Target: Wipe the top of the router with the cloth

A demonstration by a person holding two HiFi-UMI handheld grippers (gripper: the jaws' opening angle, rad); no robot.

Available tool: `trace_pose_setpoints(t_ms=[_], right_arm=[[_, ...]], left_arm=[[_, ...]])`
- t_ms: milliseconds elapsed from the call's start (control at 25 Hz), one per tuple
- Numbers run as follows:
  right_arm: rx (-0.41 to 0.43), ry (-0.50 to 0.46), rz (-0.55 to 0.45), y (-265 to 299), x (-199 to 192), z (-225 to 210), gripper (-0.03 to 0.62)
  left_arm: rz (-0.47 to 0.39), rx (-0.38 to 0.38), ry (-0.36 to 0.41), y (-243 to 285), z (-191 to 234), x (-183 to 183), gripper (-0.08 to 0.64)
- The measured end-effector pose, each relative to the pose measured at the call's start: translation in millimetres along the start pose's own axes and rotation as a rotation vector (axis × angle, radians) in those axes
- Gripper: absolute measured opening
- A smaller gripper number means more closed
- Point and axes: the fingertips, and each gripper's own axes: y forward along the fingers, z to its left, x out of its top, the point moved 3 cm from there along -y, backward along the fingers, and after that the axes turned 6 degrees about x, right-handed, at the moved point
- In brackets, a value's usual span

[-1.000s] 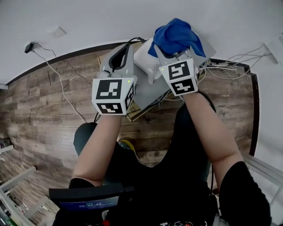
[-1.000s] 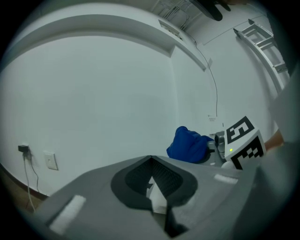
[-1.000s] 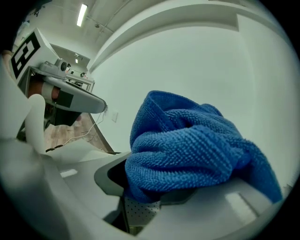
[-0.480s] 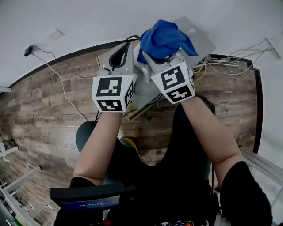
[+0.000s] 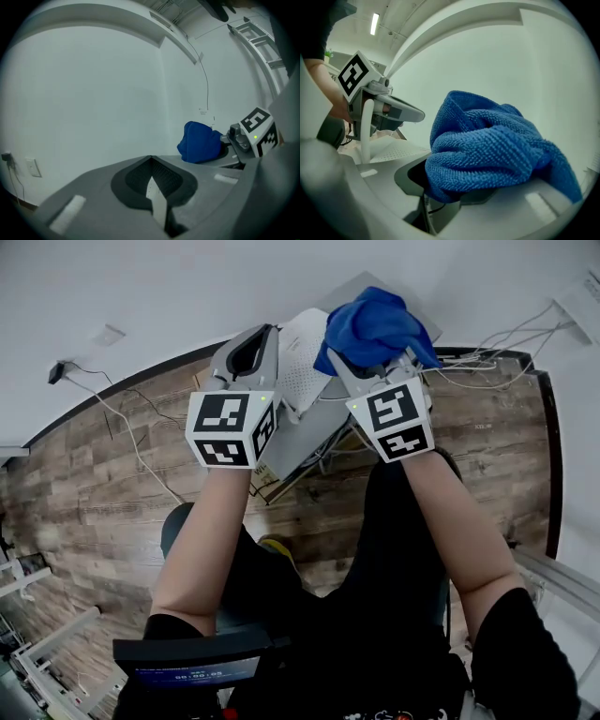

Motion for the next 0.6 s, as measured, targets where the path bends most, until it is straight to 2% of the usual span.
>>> trace_pose_setpoints(t_ms=[200,360,600], right_arm=[[-0.028,-0.032,0.002,5,7,-19,0.175],[-0.023,-0.085,0.014,21,13,-14,0.175],[0.014,-0.108,0.028,45,25,0,0.175]], left_arm=[[0.013,0.000,0.001,-1,-2,-1,0.002],[0.015,0.014,-0.011,-6,2,-6,0.002],[0.014,0.055,-0.050,-12,20,-15,0.002]])
